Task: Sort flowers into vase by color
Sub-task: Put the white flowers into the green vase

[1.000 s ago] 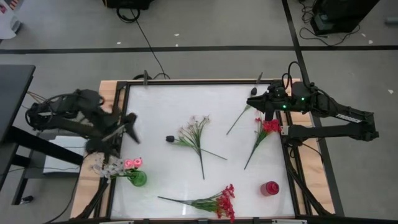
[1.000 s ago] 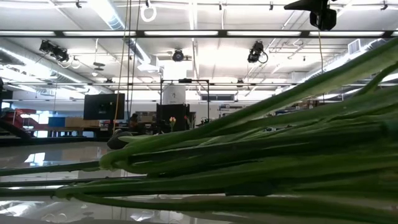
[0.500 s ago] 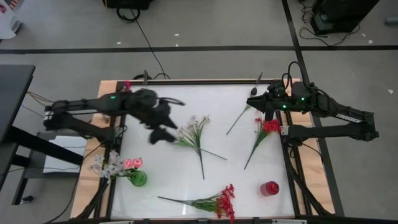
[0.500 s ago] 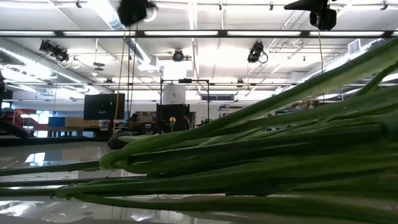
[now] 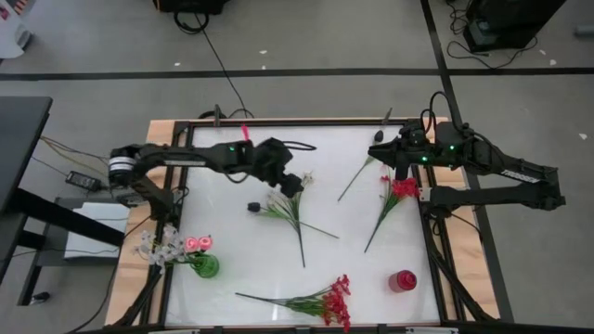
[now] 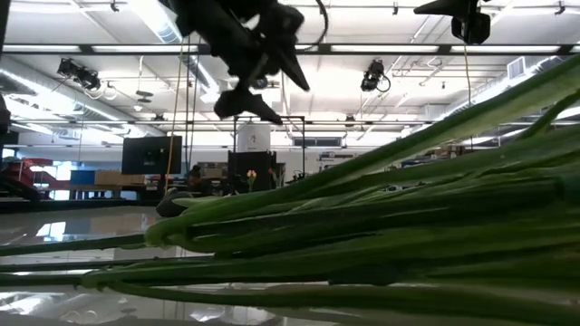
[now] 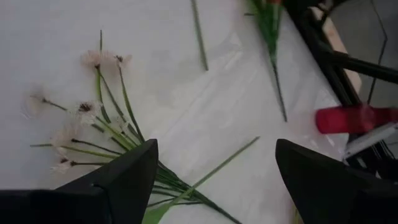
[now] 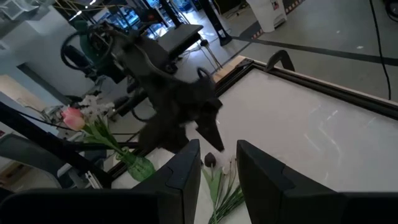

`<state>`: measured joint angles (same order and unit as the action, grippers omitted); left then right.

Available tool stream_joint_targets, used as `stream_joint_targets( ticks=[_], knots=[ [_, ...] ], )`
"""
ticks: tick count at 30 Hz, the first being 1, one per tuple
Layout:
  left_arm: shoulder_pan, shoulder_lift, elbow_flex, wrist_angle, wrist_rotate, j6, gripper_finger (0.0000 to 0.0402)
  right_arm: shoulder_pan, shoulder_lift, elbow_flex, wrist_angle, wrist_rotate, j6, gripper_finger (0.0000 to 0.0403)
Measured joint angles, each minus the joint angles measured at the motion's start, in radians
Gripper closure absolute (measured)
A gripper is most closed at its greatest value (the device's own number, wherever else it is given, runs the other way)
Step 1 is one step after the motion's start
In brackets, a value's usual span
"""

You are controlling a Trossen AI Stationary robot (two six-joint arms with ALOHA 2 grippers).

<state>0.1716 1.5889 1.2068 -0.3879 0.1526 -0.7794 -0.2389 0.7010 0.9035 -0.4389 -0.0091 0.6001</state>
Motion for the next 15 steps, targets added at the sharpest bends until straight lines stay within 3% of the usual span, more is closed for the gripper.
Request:
stream_joint_targets(
  ticks=[6, 15],
  knots=[
    [0.002, 0.061, 0.0, 0.04, -0.003, -0.026, 0.0072, 0.0, 0.0, 0.0, 0.0, 0.0, 0.0, 0.0289],
    [0.005, 0.143, 0.0, 0.127, -0.091, -0.04, 0.0072, 0.0, 0.0, 0.0, 0.001, 0.0, 0.0, 0.0289]
  ],
)
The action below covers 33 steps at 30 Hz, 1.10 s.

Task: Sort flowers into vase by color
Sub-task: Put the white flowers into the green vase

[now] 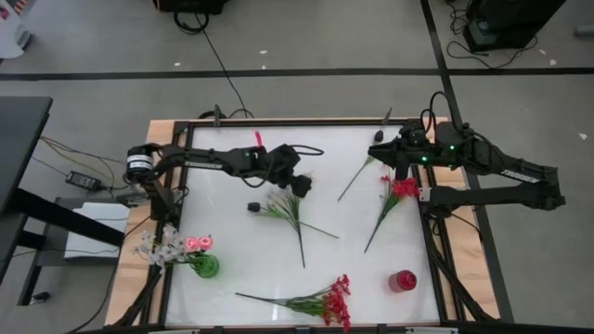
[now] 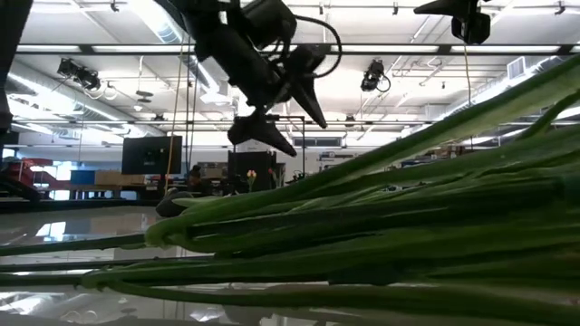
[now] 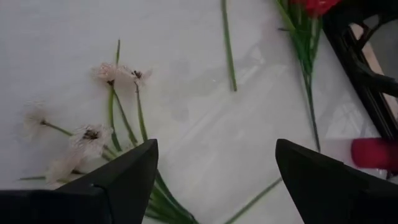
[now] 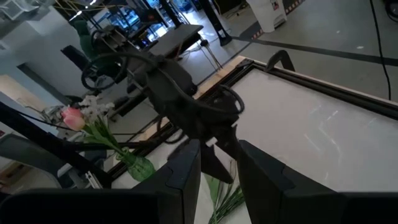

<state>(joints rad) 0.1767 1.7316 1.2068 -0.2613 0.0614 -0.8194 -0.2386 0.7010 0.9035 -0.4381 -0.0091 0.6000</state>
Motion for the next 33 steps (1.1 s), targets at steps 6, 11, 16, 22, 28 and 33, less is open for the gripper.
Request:
stream_joint_targets(
  ticks=[6, 11, 16, 22, 28, 33],
  knots=[
    [-0.004, 0.058, 0.0, -0.008, -0.005, -0.067, 0.0072, 0.0, 0.002, 0.0, 0.021, 0.044, -0.034, 0.0289],
    [-0.02, 0.074, 0.0, -0.026, -0.005, -0.173, 0.0072, 0.0, 0.003, 0.0, 0.057, 0.084, -0.028, 0.0289],
    [-0.028, 0.075, 0.0, -0.091, -0.058, -0.316, 0.0072, 0.0, 0.003, 0.0, 0.065, 0.084, -0.028, 0.0289],
    [-0.09, 0.091, 0.0, -0.186, -0.144, -0.435, 0.0073, 0.0, 0.003, 0.0, 0.064, 0.106, -0.141, 0.0289],
    [-0.151, 0.138, 0.0, -0.18, -0.146, -0.55, 0.0073, 0.0, 0.003, 0.0, 0.064, 0.069, -0.181, 0.0289],
    [-0.159, 0.152, 0.0, -0.19, -0.155, -0.581, 0.0075, 0.0, 0.004, 0.0, 0.069, 0.068, -0.181, 0.0289]
  ],
)
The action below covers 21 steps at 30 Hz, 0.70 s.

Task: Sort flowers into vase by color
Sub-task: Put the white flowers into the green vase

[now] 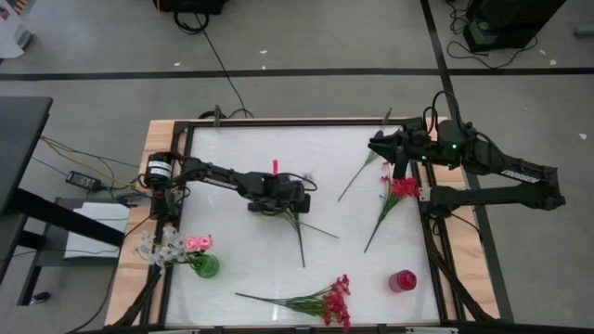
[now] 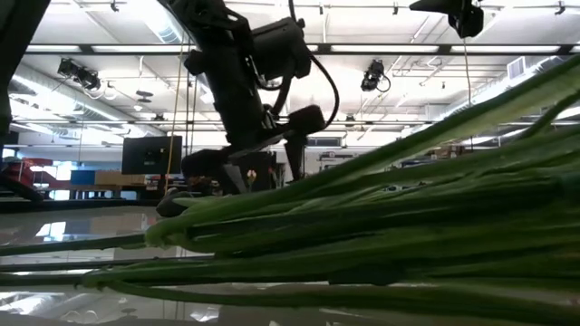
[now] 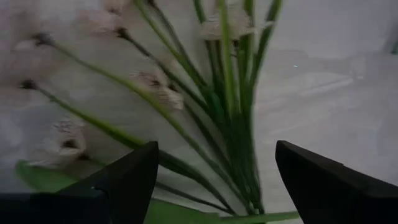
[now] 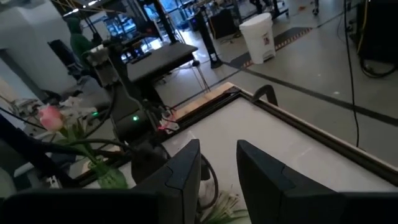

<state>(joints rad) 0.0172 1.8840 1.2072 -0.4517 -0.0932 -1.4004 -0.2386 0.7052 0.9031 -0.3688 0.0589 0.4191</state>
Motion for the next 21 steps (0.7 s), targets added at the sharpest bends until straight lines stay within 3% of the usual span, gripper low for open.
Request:
stream_joint_targets(
  ticks=[6, 21],
  knots=[
    [0.0, 0.042, 0.005, -0.001, -0.014, -0.016, 0.0129, 0.0, 0.004, 0.0, 0.05, 0.0, 0.0, 0.0289],
    [0.002, 0.05, 0.0, 0.02, -0.026, 0.008, 0.0357, 0.001, 0.003, 0.0, 0.093, 0.0, 0.007, 0.0289]
  ],
)
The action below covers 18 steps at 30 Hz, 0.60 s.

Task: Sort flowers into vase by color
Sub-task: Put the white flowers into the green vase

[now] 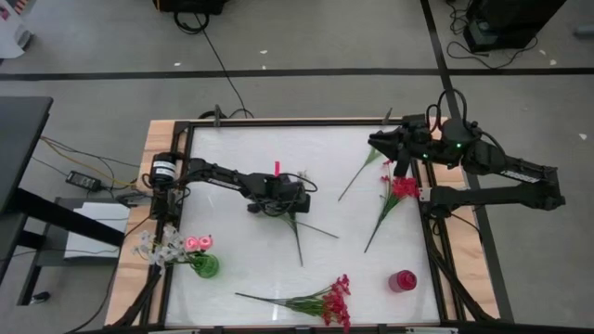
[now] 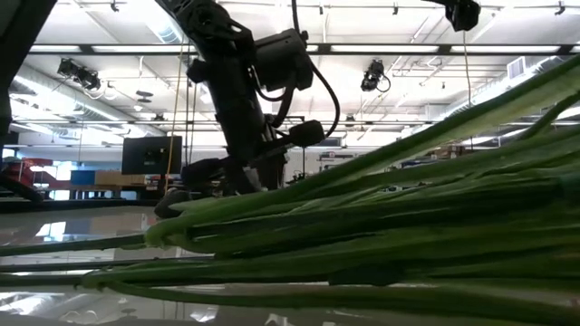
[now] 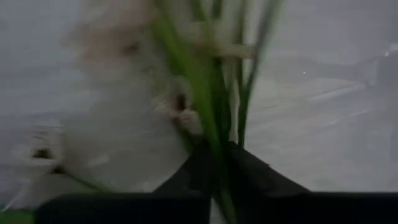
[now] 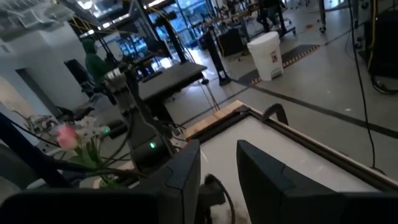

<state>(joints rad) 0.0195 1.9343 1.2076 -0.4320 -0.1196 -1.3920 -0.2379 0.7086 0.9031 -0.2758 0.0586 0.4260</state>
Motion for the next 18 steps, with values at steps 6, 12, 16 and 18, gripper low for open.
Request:
stream_joint_targets(
  ticks=[6, 12, 16, 18],
  knots=[
    [0.005, -0.007, -0.004, 0.116, 0.008, 0.043, 0.0393, 0.0, 0.0, 0.0, 0.009, -0.043, 0.042, 0.0289],
    [0.006, -0.029, -0.003, 0.292, 0.005, 0.103, 0.0393, 0.0, 0.008, 0.0, -0.019, -0.164, 0.063, 0.0289],
    [0.01, -0.064, 0.0, 0.376, 0.001, 0.136, 0.0393, 0.0, 0.006, 0.0, -0.04, -0.188, 0.08, 0.0289],
    [0.012, -0.084, -0.002, 0.363, -0.001, 0.165, 0.0393, 0.0, 0.007, 0.0, -0.041, -0.191, 0.08, 0.0289]
  ],
)
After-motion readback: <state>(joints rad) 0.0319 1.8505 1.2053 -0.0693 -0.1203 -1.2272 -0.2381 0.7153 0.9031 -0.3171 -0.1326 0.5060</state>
